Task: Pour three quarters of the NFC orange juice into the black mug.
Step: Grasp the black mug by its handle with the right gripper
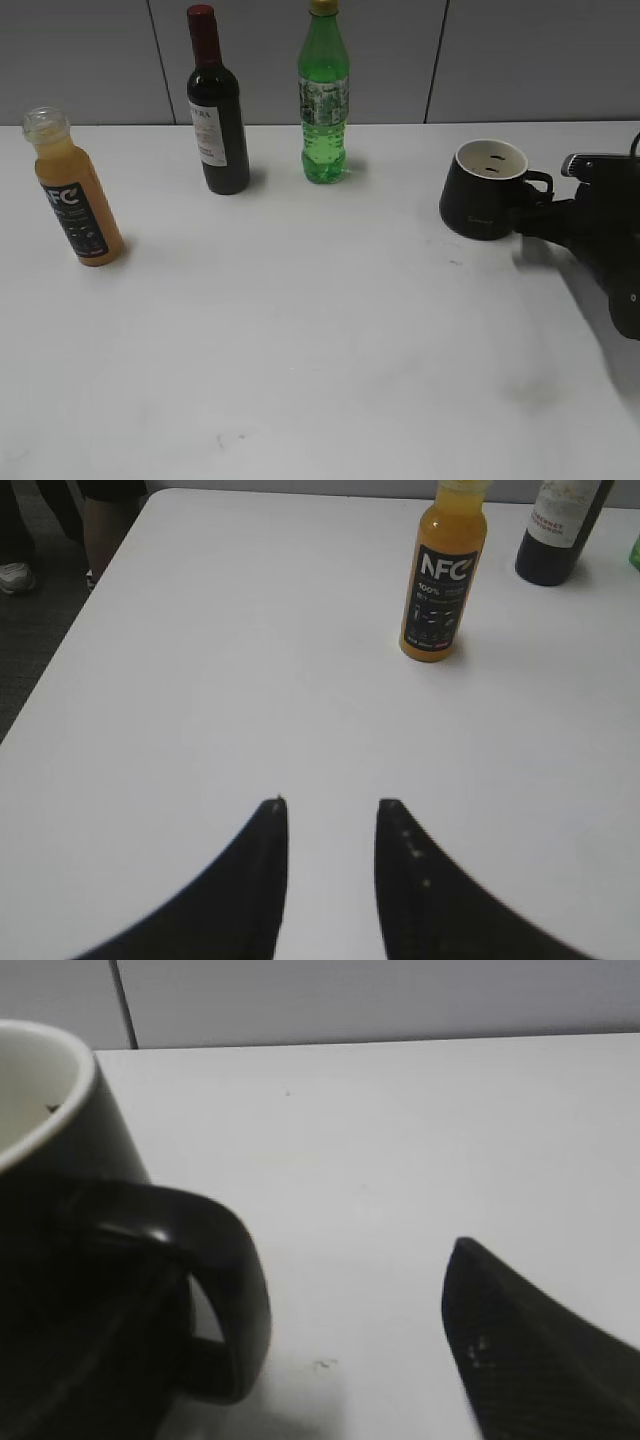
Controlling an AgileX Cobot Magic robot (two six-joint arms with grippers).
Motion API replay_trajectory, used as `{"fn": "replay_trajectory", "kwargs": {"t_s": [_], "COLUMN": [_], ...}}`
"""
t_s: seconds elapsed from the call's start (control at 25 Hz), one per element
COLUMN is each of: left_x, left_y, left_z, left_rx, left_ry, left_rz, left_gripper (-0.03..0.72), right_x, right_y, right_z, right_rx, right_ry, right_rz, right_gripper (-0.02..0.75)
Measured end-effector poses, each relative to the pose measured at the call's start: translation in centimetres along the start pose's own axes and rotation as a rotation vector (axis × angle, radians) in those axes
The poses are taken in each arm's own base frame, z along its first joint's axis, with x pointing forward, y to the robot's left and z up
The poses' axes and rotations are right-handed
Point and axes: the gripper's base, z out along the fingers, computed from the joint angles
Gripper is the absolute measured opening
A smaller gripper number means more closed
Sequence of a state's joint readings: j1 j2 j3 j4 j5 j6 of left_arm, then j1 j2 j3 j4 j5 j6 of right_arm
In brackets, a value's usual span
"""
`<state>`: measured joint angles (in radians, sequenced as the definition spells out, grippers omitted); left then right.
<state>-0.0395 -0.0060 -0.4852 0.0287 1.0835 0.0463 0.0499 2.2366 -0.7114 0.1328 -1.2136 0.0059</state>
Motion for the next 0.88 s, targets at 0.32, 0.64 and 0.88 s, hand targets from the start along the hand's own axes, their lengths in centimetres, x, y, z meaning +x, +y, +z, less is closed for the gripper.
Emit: {"fn": "replay_trajectory", "kwargs": {"t_s": [0.32, 0.64, 0.88], "left_x": [0.0, 0.0, 0.0], "left_y": [0.0, 0.0, 0.0], "left_z": [0.0, 0.0, 0.0], "left_rx": [0.0, 0.0, 0.0], "left_ry": [0.0, 0.0, 0.0], "left_rz": [0.0, 0.0, 0.0], "left_gripper": [0.239, 0.239, 0.239], "right_x": [-0.3, -0.5, -0.5], "right_y": [0.3, 0.9, 0.9], "right_z": [1.5, 1.9, 2.1], "right_rx": [-0.011, -0.075, -0.078], "right_ry": [-0.038, -0.046, -0.048], "right_rz": [0.001, -0.029, -0.03], "right_gripper": [0.545, 0.06, 0.033]}}
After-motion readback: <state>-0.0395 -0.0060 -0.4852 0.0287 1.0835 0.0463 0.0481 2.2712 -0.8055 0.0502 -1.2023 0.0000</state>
